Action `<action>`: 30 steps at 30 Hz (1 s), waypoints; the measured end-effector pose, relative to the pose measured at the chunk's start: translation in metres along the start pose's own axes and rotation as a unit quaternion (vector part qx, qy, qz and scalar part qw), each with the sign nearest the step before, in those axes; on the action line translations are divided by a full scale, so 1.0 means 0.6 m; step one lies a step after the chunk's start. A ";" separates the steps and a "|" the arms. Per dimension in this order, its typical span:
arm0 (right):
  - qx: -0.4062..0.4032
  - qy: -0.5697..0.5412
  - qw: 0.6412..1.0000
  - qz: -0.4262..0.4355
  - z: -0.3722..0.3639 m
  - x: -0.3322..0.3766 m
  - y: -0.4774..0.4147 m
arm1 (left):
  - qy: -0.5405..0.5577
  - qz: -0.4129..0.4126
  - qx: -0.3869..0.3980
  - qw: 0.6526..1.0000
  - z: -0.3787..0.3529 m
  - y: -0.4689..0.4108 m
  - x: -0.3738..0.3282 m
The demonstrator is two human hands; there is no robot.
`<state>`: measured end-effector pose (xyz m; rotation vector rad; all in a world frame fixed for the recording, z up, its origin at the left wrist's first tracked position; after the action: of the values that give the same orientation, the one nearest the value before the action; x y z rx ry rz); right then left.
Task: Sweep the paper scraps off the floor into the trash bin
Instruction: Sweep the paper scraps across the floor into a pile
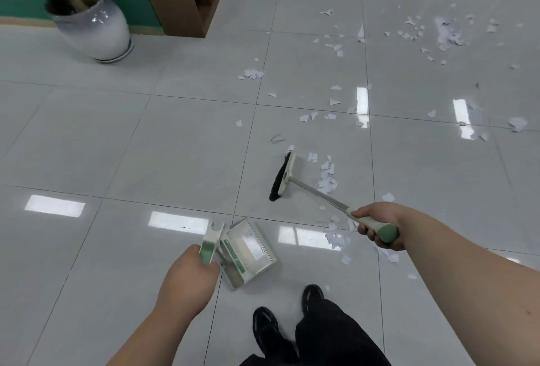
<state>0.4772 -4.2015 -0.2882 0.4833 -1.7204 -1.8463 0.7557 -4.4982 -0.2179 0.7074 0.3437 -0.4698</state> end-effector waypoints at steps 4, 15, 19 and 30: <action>-0.015 -0.052 0.998 0.031 0.032 0.012 0.022 | -0.037 -0.037 0.010 0.999 0.005 -0.047 -0.055; -0.111 0.034 0.987 0.109 0.157 -0.043 0.076 | -0.170 -0.151 0.046 0.973 0.002 -0.155 -0.305; -0.103 -0.057 0.990 0.076 0.193 -0.113 0.072 | -0.209 -0.197 0.065 0.956 -0.030 -0.184 -0.393; -0.179 -0.343 0.921 -0.055 0.196 -0.309 0.077 | -0.311 -0.330 0.154 0.878 -0.134 -0.221 -0.550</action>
<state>0.5563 -3.9948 -0.2509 -0.2636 -1.7069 -2.5423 0.3972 -4.4342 -0.1969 0.6934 -0.1233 -1.3891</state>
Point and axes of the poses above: each hand's wrist, its own y-axis away from the middle knuckle, its own z-axis out of the back of the hand, x = y × z, the point moved 5 cm from there along -y, towards the middle knuckle, and after that the axes turned 6 degrees about -z, right-handed, at the moved point
